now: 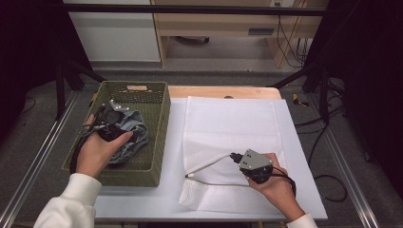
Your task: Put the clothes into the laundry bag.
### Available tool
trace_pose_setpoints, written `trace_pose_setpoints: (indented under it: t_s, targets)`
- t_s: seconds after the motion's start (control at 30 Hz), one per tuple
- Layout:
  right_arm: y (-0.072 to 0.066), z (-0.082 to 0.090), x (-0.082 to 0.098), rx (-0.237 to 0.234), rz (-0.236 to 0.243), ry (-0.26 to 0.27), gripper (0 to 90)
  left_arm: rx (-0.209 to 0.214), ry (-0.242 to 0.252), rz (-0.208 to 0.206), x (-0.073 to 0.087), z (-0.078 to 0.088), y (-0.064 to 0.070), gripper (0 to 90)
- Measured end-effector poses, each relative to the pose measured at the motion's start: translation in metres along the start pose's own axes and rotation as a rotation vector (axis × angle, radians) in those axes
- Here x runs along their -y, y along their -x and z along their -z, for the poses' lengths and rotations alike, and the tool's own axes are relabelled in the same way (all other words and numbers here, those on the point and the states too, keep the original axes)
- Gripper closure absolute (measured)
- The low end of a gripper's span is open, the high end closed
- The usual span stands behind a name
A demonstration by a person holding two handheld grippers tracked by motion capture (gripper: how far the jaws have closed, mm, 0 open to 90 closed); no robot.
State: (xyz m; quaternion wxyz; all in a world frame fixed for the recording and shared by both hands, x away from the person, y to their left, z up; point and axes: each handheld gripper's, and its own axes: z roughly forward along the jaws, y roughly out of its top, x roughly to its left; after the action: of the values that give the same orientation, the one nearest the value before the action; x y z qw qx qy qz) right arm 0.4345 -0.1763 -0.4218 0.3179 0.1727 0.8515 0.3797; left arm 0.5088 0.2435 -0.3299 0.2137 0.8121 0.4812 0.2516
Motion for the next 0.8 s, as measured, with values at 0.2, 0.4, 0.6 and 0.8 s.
trace_pose_setpoints:
  t_s: [0.2,0.4,0.6,0.8]
  targets:
    - [-0.003,-0.003,-0.001,-0.007,0.016,-0.014,88.5,0.007,-0.022,-0.013,0.003,-0.014,-0.006,7.9]
    - [-0.006,-0.005,-0.001,-0.009,0.030,-0.026,88.4,-0.008,-0.093,-0.017,0.007,-0.039,-0.010,8.8]
    - [-0.004,-0.004,0.000,-0.008,0.019,-0.022,88.3,0.024,-0.097,-0.017,0.013,-0.058,-0.013,6.0]
    - [-0.002,-0.003,0.000,-0.012,0.014,-0.020,88.2,0.038,-0.144,-0.029,0.020,-0.068,-0.013,2.9]
